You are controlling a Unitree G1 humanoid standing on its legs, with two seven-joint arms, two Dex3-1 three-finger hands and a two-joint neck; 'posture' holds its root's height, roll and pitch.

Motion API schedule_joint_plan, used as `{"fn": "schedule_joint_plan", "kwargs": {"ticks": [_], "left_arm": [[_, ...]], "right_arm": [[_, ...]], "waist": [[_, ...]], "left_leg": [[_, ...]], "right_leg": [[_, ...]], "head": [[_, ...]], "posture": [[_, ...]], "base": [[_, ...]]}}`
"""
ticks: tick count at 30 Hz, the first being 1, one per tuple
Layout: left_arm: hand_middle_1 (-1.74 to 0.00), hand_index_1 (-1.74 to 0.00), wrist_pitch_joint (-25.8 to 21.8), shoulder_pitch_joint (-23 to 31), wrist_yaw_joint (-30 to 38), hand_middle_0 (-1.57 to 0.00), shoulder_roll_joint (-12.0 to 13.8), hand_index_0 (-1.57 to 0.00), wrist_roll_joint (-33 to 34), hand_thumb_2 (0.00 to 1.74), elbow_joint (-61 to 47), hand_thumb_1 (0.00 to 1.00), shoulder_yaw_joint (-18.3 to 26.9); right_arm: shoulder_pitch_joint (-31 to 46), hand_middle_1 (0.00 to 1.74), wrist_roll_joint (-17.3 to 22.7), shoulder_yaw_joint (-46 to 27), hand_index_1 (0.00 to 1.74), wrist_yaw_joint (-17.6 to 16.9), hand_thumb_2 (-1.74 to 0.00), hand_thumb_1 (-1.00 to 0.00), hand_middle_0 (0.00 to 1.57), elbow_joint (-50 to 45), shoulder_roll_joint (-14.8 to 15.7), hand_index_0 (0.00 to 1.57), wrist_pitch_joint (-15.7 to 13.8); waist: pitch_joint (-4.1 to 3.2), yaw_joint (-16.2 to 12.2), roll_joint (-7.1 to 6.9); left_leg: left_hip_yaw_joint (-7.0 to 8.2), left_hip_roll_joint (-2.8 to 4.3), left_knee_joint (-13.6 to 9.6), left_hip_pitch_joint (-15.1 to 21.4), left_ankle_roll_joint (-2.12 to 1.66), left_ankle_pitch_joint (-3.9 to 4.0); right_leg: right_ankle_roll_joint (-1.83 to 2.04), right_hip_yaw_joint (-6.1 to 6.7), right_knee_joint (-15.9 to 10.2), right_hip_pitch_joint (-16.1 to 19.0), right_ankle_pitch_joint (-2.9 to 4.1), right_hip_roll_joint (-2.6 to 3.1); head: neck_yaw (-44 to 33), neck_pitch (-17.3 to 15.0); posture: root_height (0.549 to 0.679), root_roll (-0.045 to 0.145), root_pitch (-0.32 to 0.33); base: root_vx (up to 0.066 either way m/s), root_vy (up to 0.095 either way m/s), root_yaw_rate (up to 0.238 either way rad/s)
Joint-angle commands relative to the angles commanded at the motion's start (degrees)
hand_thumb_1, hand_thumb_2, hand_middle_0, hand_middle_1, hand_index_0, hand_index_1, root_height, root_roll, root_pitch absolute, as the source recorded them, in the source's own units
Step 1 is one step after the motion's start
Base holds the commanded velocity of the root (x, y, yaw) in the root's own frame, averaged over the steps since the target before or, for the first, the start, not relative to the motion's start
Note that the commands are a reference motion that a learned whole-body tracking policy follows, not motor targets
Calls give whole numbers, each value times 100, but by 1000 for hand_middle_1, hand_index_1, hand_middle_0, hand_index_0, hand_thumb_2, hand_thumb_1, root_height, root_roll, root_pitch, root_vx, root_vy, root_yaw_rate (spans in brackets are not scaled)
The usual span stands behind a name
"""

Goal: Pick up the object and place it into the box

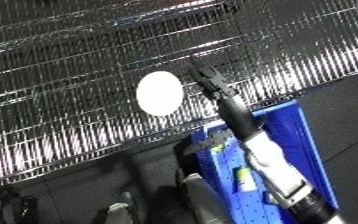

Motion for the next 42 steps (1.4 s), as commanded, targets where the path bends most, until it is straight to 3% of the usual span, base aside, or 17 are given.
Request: {"fn": "schedule_joint_plan", "kwargs": {"ticks": [9, 16, 22, 37, 42], "left_arm": [[-1740, -1740, -45, -56, 37, -1570, 49, -1570, -86, 1740, 13, 1000, -139], [-1740, -1740, -92, -100, 94, -1570, 78, -1570, -159, 1740, 2, 1000, -236], [-1740, -1740, -120, -134, 111, -1570, 65, -1570, -172, 1740, -47, 1000, -281], [-1740, -1740, -156, -248, 190, -1570, 23, -1570, -201, 1740, -82, 1000, -384], [-1740, -1740, -168, -254, 186, -1570, 14, -1570, -176, 1740, -80, 1000, -356]], "right_arm": [[-381, 0, 36, 107, 0, -165, 0, 0, 0, 314, -45, 0, 70], [-728, 0, 89, 198, 0, -269, 0, 0, 0, 451, -73, 0, 189], [-934, 0, 117, 289, 0, -324, 0, 0, 0, 568, -56, 0, 320], [-1243, 1305, 164, 415, 1305, -362, -1305, -750, 1178, 690, 36, 1178, 386], [-1230, 1305, 143, 381, 1305, -465, -1305, -750, 1178, 638, 18, 1178, 442]], "waist": [[0, 47, 83], [0, 77, 132], [0, 106, 163], [0, 141, 180], [0, 134, 168]], "left_leg": [[26, -40, 87, -190, 24, -30], [40, -55, 189, -381, 42, -75], [45, -65, 123, -443, 55, -67], [43, -86, -14, -432, 46, -53], [43, -83, -137, -361, 46, -16]], "right_leg": [[-17, 1, 119, -248, 1, -16], [-34, 0, 217, -462, -22, 3], [-36, 2, 190, -552, -7, 5], [-37, -12, 65, -537, 14, 6], [-31, -7, -22, -479, 38, 12]], "head": [[176, 271], [268, 520], [335, 661], [423, 815], [427, 869]], "posture": [[596, 66, -12], [592, 64, 7], [592, 64, 24], [597, 64, 40], [599, 63, 41]], "base": [[28, 39, 71], [1, 21, 45], [-8, 17, 31], [-21, 9, 15], [-29, -10, -2]]}}
